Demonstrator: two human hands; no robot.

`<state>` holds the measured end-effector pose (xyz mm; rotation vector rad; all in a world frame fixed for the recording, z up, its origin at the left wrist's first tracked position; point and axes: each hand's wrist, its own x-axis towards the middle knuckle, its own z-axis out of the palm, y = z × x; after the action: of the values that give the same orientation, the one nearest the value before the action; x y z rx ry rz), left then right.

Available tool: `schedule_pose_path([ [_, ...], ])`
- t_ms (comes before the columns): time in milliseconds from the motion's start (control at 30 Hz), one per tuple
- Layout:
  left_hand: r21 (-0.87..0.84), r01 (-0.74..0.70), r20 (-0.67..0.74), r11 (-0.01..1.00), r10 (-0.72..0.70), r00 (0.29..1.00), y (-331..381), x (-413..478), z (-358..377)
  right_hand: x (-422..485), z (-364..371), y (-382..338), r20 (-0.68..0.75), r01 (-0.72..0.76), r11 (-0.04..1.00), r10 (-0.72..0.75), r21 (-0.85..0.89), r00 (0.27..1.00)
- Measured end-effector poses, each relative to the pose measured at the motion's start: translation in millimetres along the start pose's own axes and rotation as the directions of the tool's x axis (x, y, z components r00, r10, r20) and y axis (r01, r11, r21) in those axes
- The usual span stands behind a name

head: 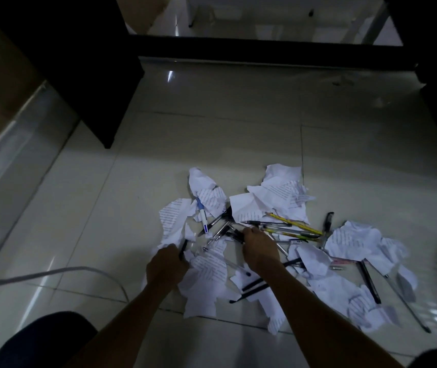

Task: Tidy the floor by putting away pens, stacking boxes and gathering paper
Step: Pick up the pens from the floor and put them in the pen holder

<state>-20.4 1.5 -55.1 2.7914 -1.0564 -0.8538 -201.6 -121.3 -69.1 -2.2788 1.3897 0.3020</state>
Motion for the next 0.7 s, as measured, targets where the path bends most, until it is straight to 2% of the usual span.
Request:
schedule_pose_path([
  [167, -0.084, -0.023, 0.022, 0.996, 0.025, 0.999, 14, -1, 2, 1, -1, 4, -0.002, 0.038, 0.999, -0.038, 0.0, 0.999],
  [300, -0.344, -0.043, 0.069, 0.938, 0.071, 0.995, 36, 3, -1, -2, -3, 10, -0.034, 0.09, 0.996, -0.09, -0.02, 0.995],
  [400, -0.441, -0.068, 0.052, 0.895, 0.101, 0.994, 56, 13, -10, 0, -10, 11, -0.051, 0.108, 0.994, -0.109, -0.019, 0.993],
  [467, -0.458, -0.087, 0.033, 0.885, 0.115, 0.993, 70, 19, -14, 2, -18, 12, -0.074, 0.109, 0.994, -0.108, 0.008, 0.991],
  [533, -0.486, -0.048, 0.032, 0.873, 0.073, 0.997, 80, 23, -15, 5, -25, 15, -0.078, 0.092, 0.995, -0.089, 0.04, 0.993],
  [700, -0.452, -0.056, -0.055, 0.89, 0.035, 0.998, 87, 42, -15, 13, -30, 15, -0.03, -0.013, 0.971, 0.021, 0.237, 0.999],
])
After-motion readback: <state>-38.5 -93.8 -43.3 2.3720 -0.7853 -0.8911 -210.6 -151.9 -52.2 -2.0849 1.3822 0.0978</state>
